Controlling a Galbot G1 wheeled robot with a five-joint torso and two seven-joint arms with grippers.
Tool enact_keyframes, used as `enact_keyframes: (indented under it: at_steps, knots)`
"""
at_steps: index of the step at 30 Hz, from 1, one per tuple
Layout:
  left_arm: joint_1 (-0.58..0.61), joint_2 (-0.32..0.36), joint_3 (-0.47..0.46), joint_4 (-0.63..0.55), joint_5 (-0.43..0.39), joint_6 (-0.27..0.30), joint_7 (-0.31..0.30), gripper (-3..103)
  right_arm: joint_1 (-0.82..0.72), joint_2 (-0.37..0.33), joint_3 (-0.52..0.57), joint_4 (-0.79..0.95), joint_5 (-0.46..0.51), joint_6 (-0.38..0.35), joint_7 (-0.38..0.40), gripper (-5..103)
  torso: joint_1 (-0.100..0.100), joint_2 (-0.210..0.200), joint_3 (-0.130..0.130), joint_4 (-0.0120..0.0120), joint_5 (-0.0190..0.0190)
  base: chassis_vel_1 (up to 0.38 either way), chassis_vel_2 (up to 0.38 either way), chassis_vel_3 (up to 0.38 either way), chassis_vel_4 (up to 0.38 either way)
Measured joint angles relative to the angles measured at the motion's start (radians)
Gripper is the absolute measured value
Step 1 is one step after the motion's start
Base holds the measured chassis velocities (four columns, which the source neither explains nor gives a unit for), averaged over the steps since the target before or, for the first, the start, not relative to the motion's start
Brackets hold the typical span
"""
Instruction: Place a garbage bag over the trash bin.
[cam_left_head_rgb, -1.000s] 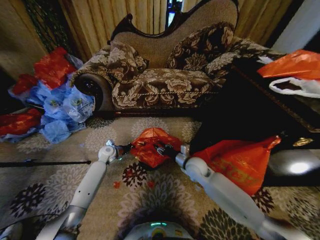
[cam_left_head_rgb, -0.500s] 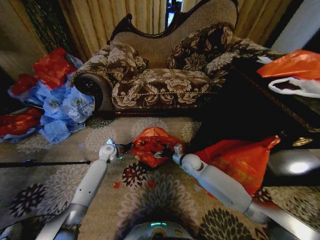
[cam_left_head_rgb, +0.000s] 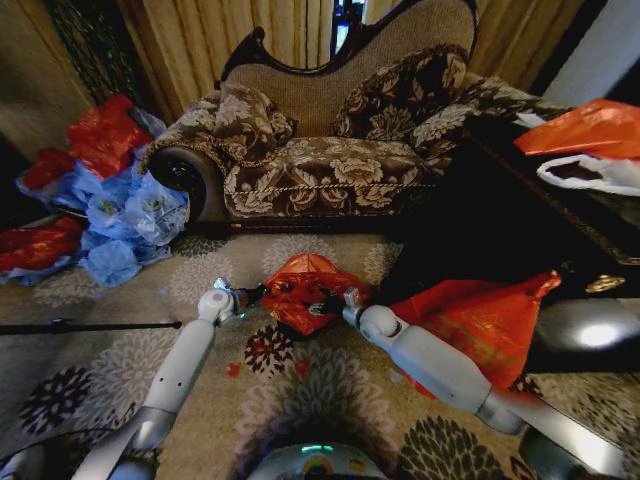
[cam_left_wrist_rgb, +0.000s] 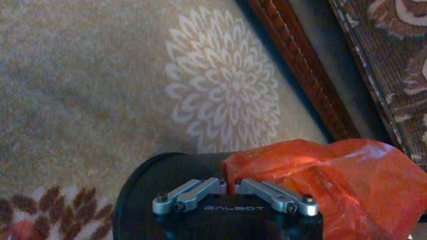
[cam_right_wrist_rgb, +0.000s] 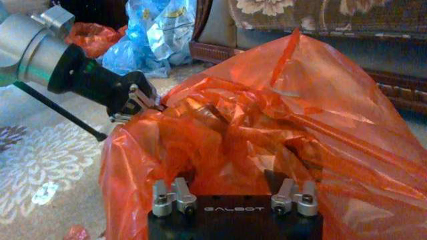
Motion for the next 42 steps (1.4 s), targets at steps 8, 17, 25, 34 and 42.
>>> enact_keyframes:
  at_steps: [8, 17, 25, 34, 42]
  knots:
    - [0.000, 0.000, -0.002, 0.000, -0.002, -0.001, 0.000, 0, -0.008, 0.002, -0.001, 0.002, -0.003, 0.004, 0.009, 39, 0.000, 0.000, 0.000, 0.0000, 0.0000, 0.000, 0.000, 0.000, 0.000]
    - [-0.009, -0.005, -0.003, 0.011, -0.006, -0.002, -0.002, 0, -0.036, -0.012, 0.019, 0.033, 0.008, 0.004, 0.033, 13, 0.000, 0.000, 0.000, 0.0000, 0.0000, 0.000, 0.000, 0.000, 0.000]
    - [-0.013, -0.009, -0.005, 0.024, -0.006, -0.003, -0.003, 0, -0.150, -0.069, 0.072, 0.207, 0.063, 0.008, 0.048, 0, 0.000, 0.000, 0.000, -0.0001, 0.0000, 0.000, 0.000, 0.000, 0.000]
    - [-0.015, -0.004, -0.009, 0.025, -0.006, -0.004, -0.005, 0, -0.296, -0.084, 0.051, 0.304, 0.082, -0.010, 0.080, 0, 0.000, 0.000, 0.000, 0.0000, -0.0001, 0.000, 0.000, 0.000, 0.000]
    - [-0.005, -0.005, -0.008, 0.036, 0.001, -0.005, -0.006, 0, -0.351, -0.025, 0.053, 0.152, 0.012, 0.006, 0.064, 0, 0.000, 0.000, 0.000, 0.0001, -0.0001, 0.000, 0.000, 0.000, 0.000]
